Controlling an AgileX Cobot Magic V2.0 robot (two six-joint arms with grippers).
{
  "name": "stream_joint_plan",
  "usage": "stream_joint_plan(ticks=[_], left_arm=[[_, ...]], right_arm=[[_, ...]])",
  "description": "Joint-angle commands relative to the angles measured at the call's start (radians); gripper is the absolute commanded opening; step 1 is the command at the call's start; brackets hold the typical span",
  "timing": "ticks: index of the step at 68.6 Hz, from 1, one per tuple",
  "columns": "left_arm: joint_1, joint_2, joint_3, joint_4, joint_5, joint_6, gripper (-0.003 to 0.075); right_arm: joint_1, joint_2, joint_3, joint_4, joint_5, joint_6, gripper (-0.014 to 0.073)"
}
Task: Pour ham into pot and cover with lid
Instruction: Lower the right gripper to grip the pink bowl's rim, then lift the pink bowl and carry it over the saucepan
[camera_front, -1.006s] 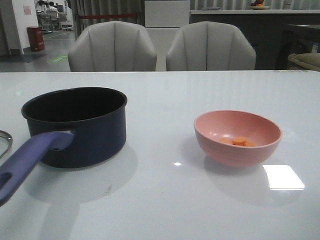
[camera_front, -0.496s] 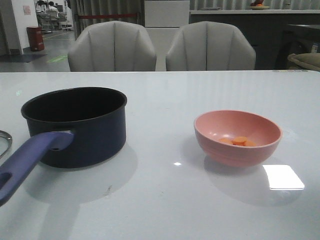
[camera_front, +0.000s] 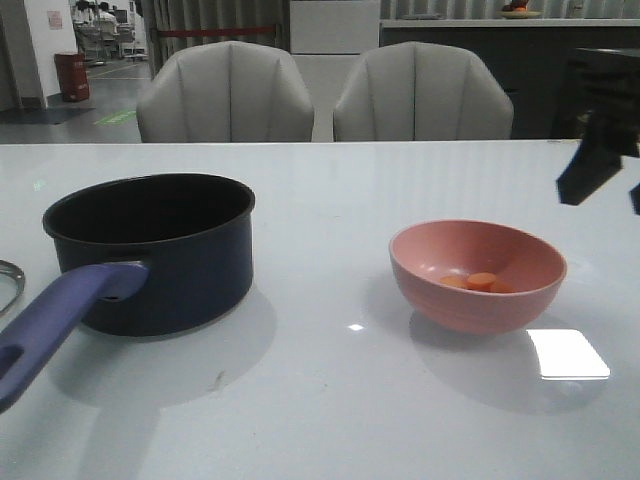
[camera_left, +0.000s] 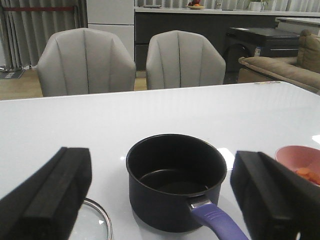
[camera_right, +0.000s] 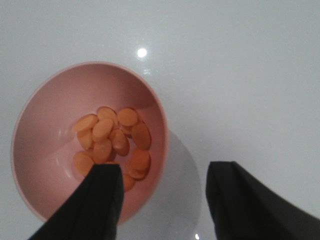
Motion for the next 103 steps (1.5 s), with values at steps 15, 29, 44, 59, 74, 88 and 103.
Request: stream_joint_plan(ticks=[15,29,44,59,74,88,103], left_arm=[[-0.006,0.021,-0.023,-0.006,-0.087,-0.011,0.0606],[-0.006,0.021,-0.023,-0.006,-0.087,-0.011,0.0606],[-0.006,0.021,-0.023,-0.006,-0.087,-0.011,0.0606],[-0.006,0.021,-0.023,-0.006,-0.087,-0.011,0.0606],[-0.006,0.021,-0.023,-0.006,-0.087,-0.011,0.0606],[-0.006,0.021,-0.023,-0.006,-0.087,-0.011,0.0606],[-0.006,0.021,-0.023,-0.006,-0.087,-0.011,0.0606]], right_arm=[[0.015,0.248,-0.175,0.008,-0.036,-0.012,0.0479],[0.015,0.321,-0.214,0.008,-0.039,-0.012,0.0257],[0.015,0.299,-0.296,0.008,0.006,-0.012,0.0135],[0.019,0.297,-0.401,0.039,0.01,-0.013,0.0135],[0.146,0.303,-0.607,0.037,0.075,-0.19,0.0135],[0.296,0.341,-0.712,0.036,-0.095,-0.25,0.0135],[0.399,0.396,-0.694,0.029,-0.483,-0.25,0.0135]])
